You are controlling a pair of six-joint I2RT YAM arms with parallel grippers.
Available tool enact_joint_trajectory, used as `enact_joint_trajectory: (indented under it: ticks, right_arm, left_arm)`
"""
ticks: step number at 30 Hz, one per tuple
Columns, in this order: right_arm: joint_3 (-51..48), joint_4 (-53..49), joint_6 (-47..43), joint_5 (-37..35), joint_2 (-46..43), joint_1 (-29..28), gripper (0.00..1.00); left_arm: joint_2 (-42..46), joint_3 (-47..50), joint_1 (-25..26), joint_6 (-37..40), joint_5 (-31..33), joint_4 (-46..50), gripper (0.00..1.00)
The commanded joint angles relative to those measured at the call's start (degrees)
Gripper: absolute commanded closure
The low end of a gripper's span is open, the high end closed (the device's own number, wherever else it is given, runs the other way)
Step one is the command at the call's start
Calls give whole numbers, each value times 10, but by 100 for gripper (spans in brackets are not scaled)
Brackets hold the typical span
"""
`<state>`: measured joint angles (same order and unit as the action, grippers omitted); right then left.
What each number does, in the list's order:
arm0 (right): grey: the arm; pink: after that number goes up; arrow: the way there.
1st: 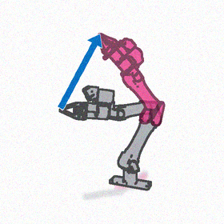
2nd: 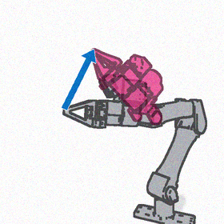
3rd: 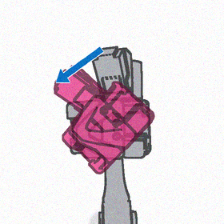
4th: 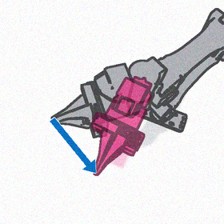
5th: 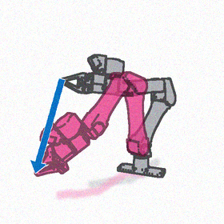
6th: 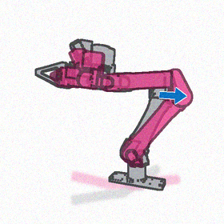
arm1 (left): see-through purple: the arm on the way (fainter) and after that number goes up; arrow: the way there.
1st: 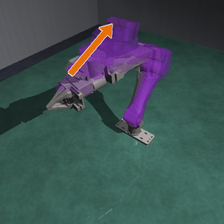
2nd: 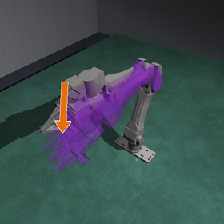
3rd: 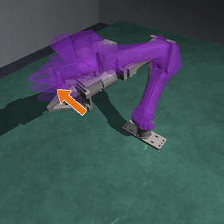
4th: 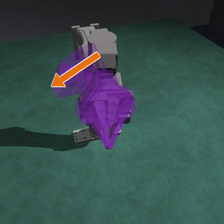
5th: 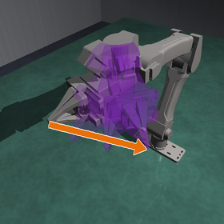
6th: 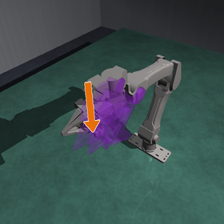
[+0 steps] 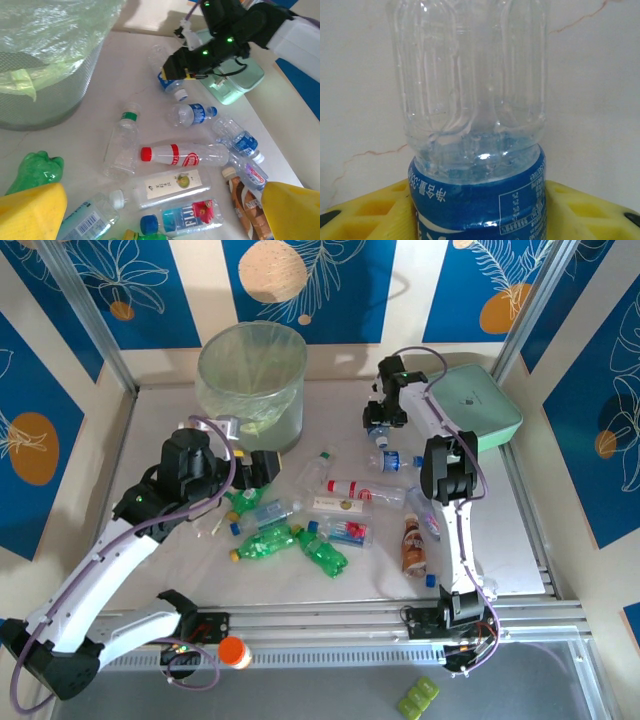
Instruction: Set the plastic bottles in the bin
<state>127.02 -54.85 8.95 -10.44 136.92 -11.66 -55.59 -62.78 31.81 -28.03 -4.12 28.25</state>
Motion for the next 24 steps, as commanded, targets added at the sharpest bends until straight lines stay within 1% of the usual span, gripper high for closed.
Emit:
enact_joint_trajectory:
  ticks: [1,4,6,8,12,15,17,20,21,22,24]
  right_arm:
    - [-34,28,1,20,-114,-7,46]
    - [-104,70,21,46,-191,-10,46]
    - [-180,115,49,90,-255,-9,47]
    - [-262,167,76,134,-328,-10,49]
    - [-401,249,111,225,-462,-26,50]
    - [-493,310,138,291,-562,-41,50]
    - [-544,343,160,330,-619,-53,50]
    - [-598,368,185,351,-687,-92,50]
    - [-616,377,193,354,-710,-113,50]
    - [-629,384,200,353,-727,-130,50]
    - [-654,406,217,359,-755,-165,50]
  left_arm:
    - [23,7,-5,9,28,-9,1]
    - [20,-10,-4,19,-1,7,1]
    - [9,-30,-3,9,-3,33,1]
    - [5,-51,0,14,-13,54,1]
    - [31,-52,1,39,-109,23,1]
    - [7,-80,1,23,-188,25,1]
    - [5,-71,1,-6,-224,-10,1]
    - [14,-46,1,-50,-222,-64,1]
    - [13,-41,0,-63,-228,-79,1]
    - [10,-37,1,-75,-241,-97,1]
    - [-6,-22,1,-117,-295,-160,1]
